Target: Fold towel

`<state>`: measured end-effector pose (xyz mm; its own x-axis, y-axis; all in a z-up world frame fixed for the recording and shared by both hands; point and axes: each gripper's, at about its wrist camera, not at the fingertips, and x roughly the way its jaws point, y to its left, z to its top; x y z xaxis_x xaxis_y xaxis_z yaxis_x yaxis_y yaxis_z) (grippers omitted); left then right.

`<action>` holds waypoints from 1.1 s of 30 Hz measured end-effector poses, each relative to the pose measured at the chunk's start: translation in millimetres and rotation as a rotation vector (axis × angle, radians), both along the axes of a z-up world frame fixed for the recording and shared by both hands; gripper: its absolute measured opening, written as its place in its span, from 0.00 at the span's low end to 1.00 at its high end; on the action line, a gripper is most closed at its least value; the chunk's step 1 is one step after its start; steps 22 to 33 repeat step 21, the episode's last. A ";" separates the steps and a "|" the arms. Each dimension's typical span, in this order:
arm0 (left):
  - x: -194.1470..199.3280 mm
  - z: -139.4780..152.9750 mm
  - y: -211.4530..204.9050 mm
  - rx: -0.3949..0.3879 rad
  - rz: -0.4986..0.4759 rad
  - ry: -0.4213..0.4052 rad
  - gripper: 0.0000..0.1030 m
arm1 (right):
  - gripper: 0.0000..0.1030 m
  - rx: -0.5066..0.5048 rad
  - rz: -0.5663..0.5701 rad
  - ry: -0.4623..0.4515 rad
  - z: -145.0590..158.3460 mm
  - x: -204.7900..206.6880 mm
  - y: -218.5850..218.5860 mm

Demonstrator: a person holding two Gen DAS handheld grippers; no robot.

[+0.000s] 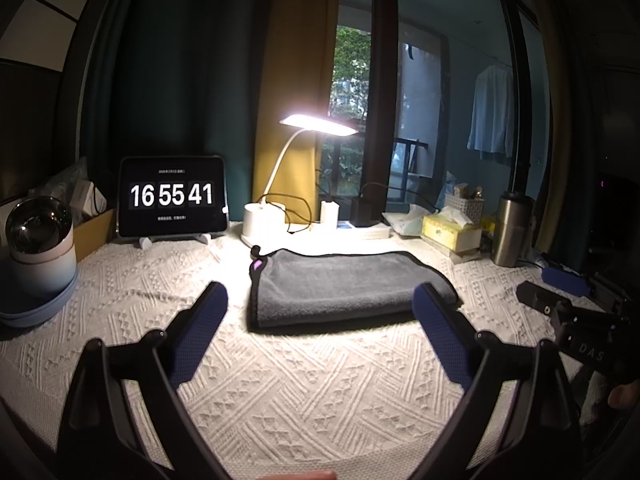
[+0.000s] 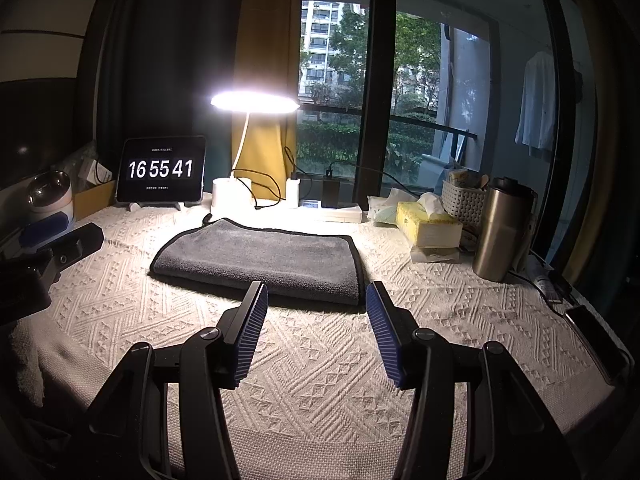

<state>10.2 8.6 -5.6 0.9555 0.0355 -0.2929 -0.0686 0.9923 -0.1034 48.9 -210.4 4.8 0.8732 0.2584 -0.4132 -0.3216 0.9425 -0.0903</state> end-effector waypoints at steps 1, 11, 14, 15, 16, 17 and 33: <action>-0.2 0.6 -0.3 0.000 0.001 0.000 0.92 | 0.53 0.000 0.000 0.000 -0.1 -0.2 0.3; -1.4 1.1 -0.7 -0.002 0.003 0.003 0.92 | 0.53 0.003 -0.003 0.004 -2.3 -0.9 1.6; -1.5 1.2 -0.5 -0.002 0.003 0.002 0.92 | 0.53 0.003 -0.005 0.005 -2.5 -1.1 1.8; -1.9 1.4 -0.6 -0.002 0.003 0.001 0.92 | 0.53 0.004 -0.005 0.005 -2.2 -1.4 1.9; -2.2 1.7 -0.6 -0.003 0.004 0.000 0.92 | 0.53 0.004 -0.006 0.005 -1.9 -1.7 2.2; -2.5 1.9 -0.7 -0.004 0.005 0.000 0.92 | 0.53 0.003 -0.005 0.003 -2.1 -1.4 1.7; -5.3 2.6 -2.3 -0.009 0.000 0.001 0.92 | 0.53 0.003 -0.006 0.000 -2.3 -1.7 0.4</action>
